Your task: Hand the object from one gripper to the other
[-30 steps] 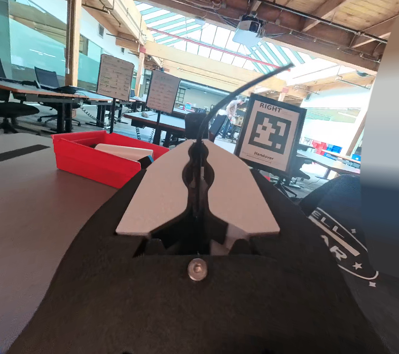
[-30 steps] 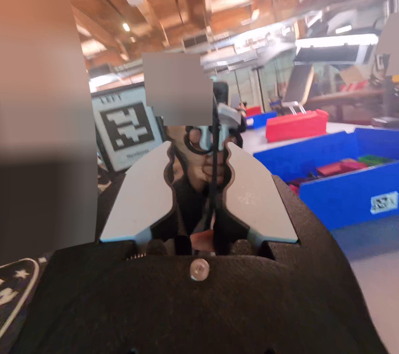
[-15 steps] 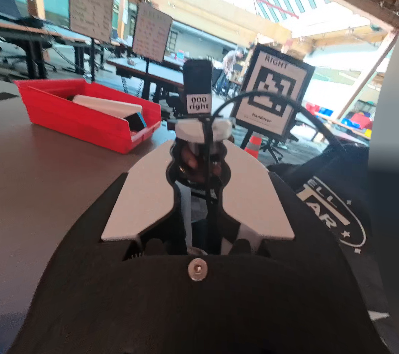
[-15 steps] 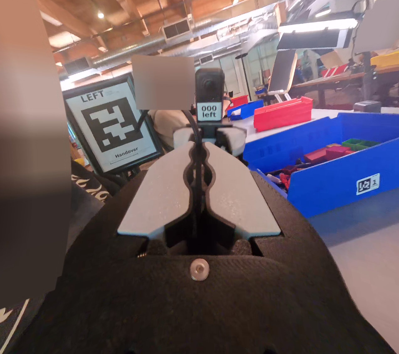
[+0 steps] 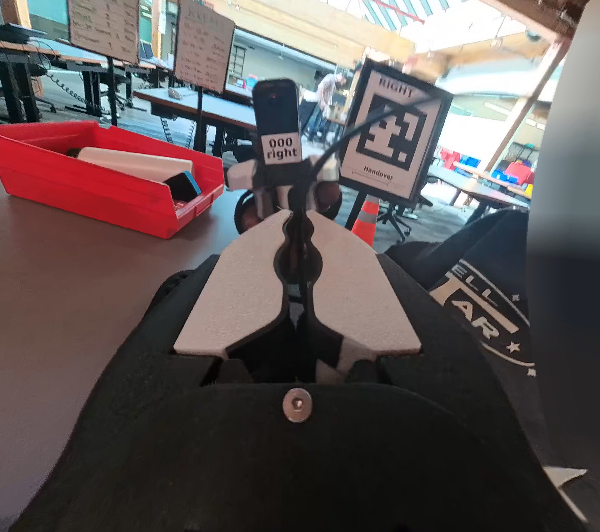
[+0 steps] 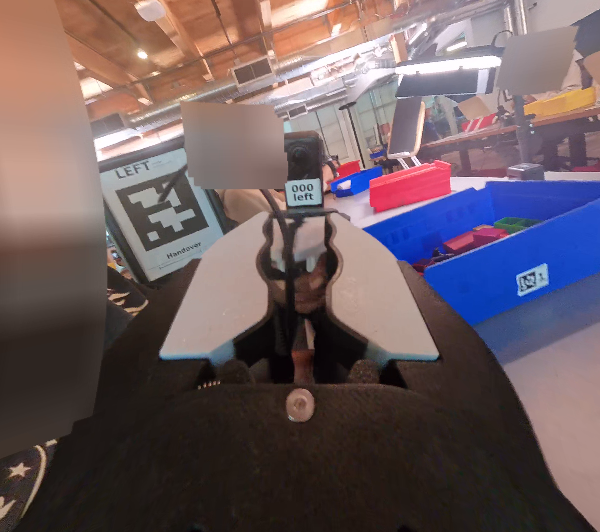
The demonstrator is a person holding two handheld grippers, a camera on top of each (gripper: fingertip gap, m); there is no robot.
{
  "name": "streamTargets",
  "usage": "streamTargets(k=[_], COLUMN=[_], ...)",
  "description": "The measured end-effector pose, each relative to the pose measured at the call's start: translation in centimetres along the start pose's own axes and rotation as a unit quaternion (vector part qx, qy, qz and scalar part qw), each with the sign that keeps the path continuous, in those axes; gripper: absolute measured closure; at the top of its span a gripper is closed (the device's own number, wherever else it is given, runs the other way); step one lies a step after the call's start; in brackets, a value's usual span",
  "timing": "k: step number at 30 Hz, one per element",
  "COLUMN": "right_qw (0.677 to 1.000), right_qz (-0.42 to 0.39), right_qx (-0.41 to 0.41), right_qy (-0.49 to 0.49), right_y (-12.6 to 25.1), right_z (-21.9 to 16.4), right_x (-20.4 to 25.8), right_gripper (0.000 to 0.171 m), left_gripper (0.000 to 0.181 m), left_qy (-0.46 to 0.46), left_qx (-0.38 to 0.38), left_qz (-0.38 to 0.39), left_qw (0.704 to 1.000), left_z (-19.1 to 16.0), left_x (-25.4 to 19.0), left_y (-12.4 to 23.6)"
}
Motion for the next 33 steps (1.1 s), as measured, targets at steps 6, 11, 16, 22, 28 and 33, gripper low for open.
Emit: streamTargets(k=[6, 11, 16, 22, 28, 33], right_qw=[0.995, 0.99, 0.991, 0.997, 0.998, 0.998], right_qz=[0.005, -0.01, -0.005, 0.031, 0.031, 0.0], right_qx=[0.096, 0.127, 0.118, 0.054, 0.043, 0.037], right_qy=[0.031, 0.064, 0.059, 0.041, 0.044, 0.051], right_y=[-0.8, -1.6, -1.3, -0.3, -0.3, 0.4], right_z=[-1.8, -2.8, -2.4, -0.7, -0.5, -0.2], right_x=[-0.4, -0.3, -0.1, 0.6, 1.0, 0.3], right_gripper=[0.147, 0.16, 0.166, 0.166, 0.166, 0.15], left_gripper=[0.178, 0.177, 0.172, 0.153, 0.177, 0.178], left_qy=[0.011, 0.012, -0.003, -0.001, -0.02, -0.018], left_qx=[-0.057, -0.061, -0.052, 0.079, 0.095, 0.04], left_qz=[0.036, 0.043, 0.04, -0.004, -0.032, -0.01], left_qw=[0.998, 0.997, 0.998, 0.997, 0.995, 0.999], left_z=[1.4, 1.5, 1.5, -1.3, -2.0, -0.6], left_x=[0.4, 0.4, 0.2, 0.5, -0.3, -0.1], left_y=[2.4, 2.6, 2.4, -0.1, -1.8, -0.1])
Point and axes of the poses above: each gripper's, where its closed fingertips meet, y back along the fingers, z out of its top, x = y × z across the jaws, the point moved 6 cm from there along y, back along the fingers, and after that the axes turned 10 degrees about x, right-handed, at the moved point
